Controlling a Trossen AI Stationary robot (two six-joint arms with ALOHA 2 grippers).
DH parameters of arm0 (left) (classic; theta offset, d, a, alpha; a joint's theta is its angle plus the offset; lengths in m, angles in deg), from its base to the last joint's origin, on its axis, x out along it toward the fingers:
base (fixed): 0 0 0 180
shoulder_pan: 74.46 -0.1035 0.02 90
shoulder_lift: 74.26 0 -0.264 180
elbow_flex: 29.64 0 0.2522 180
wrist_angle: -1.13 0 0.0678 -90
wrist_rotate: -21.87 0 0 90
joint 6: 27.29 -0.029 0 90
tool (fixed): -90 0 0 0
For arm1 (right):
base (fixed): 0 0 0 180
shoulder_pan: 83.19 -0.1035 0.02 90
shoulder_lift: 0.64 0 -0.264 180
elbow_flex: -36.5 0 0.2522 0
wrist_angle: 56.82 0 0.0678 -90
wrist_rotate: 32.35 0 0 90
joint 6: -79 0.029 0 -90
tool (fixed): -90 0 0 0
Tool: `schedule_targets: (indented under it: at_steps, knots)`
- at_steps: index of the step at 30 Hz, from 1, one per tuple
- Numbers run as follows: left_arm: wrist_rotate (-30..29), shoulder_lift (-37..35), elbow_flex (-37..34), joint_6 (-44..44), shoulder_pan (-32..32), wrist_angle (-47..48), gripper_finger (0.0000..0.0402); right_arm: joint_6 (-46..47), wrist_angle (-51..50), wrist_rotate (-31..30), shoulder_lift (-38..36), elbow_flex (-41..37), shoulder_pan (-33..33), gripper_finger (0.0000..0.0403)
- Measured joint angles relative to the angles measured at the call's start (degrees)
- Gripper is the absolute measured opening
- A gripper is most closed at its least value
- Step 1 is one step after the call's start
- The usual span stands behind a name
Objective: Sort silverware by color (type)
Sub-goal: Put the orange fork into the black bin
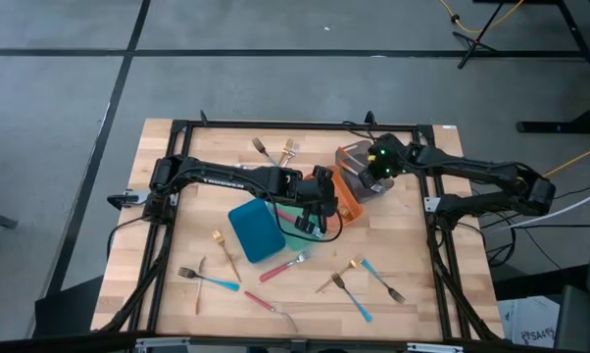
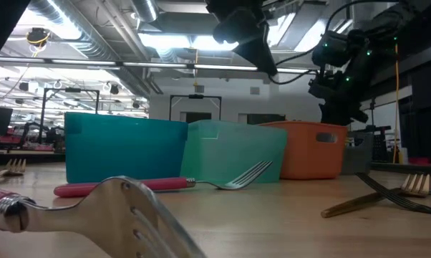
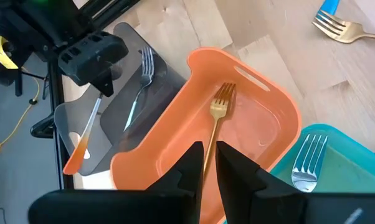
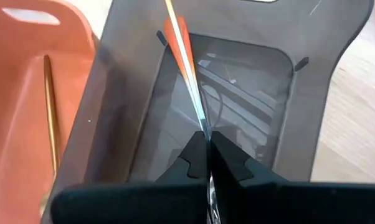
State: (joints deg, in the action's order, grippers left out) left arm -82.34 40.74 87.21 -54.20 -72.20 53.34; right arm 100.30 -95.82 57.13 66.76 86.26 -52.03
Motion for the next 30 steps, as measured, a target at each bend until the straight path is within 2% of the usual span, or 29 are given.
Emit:
schedule_targets:
  at_steps: [8,24,30]
  knots:
    - [0.0,0.0,0.0,0.0,-0.01,-0.02,0.0036,2.68,6.15,0.06,0.0,-4.26,0.0,0.0]
    - [0.0,0.02,-0.01,0.0,0.0,-0.06,0.0036,2.67,5.72,0.06,0.0,-5.69,0.0,0.0]
    - [0.0,0.02,-0.02,0.0,0.0,-0.06,0.0036,2.67,5.74,0.06,0.0,-5.69,0.0,0.0022]
